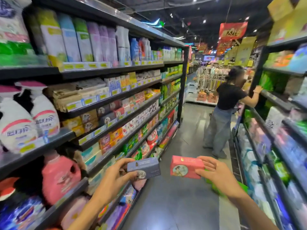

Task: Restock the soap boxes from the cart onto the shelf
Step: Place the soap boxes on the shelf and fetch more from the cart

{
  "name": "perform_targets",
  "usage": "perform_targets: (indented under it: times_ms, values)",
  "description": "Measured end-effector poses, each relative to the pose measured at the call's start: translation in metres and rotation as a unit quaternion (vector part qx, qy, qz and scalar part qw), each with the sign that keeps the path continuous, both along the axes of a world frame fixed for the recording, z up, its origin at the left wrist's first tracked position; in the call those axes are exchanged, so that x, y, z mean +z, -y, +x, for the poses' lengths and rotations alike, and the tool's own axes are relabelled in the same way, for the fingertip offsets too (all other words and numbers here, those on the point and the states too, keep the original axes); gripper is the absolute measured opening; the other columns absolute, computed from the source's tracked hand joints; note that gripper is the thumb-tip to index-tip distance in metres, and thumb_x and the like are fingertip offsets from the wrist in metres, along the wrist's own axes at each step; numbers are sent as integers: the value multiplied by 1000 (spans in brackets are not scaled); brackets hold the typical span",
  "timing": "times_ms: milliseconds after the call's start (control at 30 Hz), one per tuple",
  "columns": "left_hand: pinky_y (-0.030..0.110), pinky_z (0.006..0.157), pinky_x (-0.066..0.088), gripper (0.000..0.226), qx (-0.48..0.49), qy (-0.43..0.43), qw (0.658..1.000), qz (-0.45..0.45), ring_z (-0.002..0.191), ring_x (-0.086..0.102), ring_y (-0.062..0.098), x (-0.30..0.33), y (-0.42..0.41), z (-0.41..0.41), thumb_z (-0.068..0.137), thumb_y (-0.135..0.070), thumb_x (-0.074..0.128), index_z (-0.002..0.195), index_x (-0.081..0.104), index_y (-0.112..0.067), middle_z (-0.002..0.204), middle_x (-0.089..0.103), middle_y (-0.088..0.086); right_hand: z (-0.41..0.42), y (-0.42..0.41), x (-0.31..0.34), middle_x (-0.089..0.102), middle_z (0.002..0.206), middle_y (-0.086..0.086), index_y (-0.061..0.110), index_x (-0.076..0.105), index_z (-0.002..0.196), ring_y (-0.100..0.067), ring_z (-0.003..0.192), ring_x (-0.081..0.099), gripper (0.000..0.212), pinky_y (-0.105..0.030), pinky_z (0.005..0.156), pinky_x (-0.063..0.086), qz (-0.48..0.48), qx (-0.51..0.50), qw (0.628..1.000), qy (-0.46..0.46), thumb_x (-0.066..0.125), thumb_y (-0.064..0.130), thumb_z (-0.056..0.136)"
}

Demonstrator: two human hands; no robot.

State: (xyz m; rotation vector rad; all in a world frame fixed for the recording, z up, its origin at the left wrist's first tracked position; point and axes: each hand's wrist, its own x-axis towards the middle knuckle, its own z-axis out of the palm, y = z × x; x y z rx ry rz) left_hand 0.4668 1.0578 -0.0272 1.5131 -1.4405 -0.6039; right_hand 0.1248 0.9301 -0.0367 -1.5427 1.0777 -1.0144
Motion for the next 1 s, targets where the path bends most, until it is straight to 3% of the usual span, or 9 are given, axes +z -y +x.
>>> perform_targets:
  times_ms: [67,167,267,467,567,700,800,1000]
  values:
    - [18,74,54,31,12,-4,1000,0,87,71,2,-3,40,14,83,-24,80,110,67,-29,99,73,-21,17,46,-1,77,103,-5,11,65,113,-16,100,71,86,-24,88,57,2,-2,1000,2,99,37,39]
    - [17,74,54,29,34,-4,999,-4,89,72,3,2,98,37,85,-25,79,111,67,-31,102,73,-17,47,119,0,76,106,-6,6,65,115,-21,107,70,56,-21,88,56,-8,15,1000,-13,86,-5,64]
    - [20,76,55,28,57,-5,998,-5,92,70,0,7,151,64,87,-30,76,112,64,-35,106,72,-18,82,187,6,75,107,-5,0,63,118,-7,97,71,53,-13,78,54,-11,41,999,-10,78,-16,69]
    - [31,86,55,30,155,20,988,-15,97,68,-3,3,230,121,85,-36,77,112,64,-39,107,71,-24,158,303,12,75,112,-1,9,65,119,-11,108,69,50,-21,88,55,-23,129,991,-8,77,-10,75]
    - [38,89,55,31,208,39,977,-17,97,69,1,-2,261,147,85,-34,78,112,63,-39,106,72,-19,204,359,12,76,109,2,14,65,117,-8,105,70,47,-18,83,55,-31,190,981,-6,77,-7,77]
    - [31,88,55,31,302,70,951,-22,99,66,-4,-4,297,167,85,-38,77,113,62,-40,109,71,-20,266,435,6,74,109,0,11,63,118,-3,96,70,46,-13,75,54,-24,266,964,1,75,-9,78]
    - [25,80,55,30,365,72,928,-13,93,67,-5,-1,324,171,87,-39,75,113,62,-41,109,70,-19,308,489,3,74,112,-5,11,64,117,-9,101,71,47,-17,82,56,-19,328,945,-7,76,-8,76]
    - [30,95,51,36,480,80,873,10,108,62,-1,2,359,186,87,-42,75,119,61,-37,116,67,-18,370,550,12,74,110,1,12,63,117,-6,102,69,45,-12,78,53,-30,424,905,-26,76,-6,78]
